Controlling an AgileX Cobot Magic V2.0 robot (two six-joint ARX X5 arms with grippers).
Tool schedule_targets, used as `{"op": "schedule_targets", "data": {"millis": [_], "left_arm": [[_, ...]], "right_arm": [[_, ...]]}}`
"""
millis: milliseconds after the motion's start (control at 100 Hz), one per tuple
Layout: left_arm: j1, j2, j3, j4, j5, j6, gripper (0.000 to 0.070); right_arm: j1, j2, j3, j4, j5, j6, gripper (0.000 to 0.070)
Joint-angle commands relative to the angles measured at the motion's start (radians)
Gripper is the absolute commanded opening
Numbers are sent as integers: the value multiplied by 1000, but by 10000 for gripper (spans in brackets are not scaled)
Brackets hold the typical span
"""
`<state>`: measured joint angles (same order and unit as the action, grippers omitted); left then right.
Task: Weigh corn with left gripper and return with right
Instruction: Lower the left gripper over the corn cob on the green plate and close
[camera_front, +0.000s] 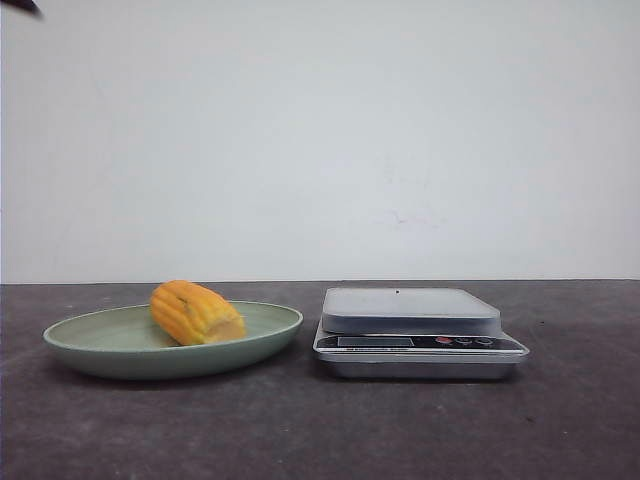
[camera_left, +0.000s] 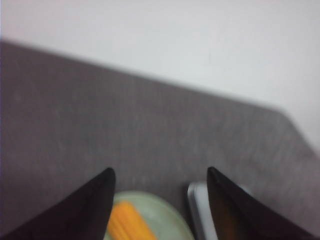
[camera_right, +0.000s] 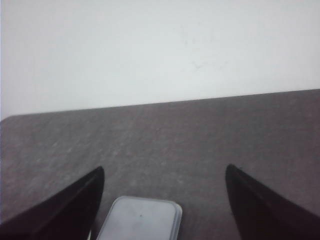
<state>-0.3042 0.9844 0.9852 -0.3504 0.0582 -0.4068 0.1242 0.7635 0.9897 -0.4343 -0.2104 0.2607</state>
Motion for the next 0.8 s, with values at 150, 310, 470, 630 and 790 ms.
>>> {"op": "schedule_targets", "data": {"millis": [150, 310, 470, 630, 790], "left_arm": [[-113, 250, 16, 11, -51, -6, 355], [-188, 420, 16, 34, -74, -24, 369], [-240, 546, 16, 53, -116, -61, 400], [-248, 616, 16, 52, -141, -98, 401], [-253, 638, 16, 59, -164, -103, 401]], "right_arm": [[32, 13, 24, -15, 1, -42, 505], [32, 13, 24, -32, 1, -60, 506], [33, 12, 24, -50, 1, -74, 599], [33, 11, 24, -58, 1, -86, 627], [33, 11, 24, -66, 0, -85, 626]]}}
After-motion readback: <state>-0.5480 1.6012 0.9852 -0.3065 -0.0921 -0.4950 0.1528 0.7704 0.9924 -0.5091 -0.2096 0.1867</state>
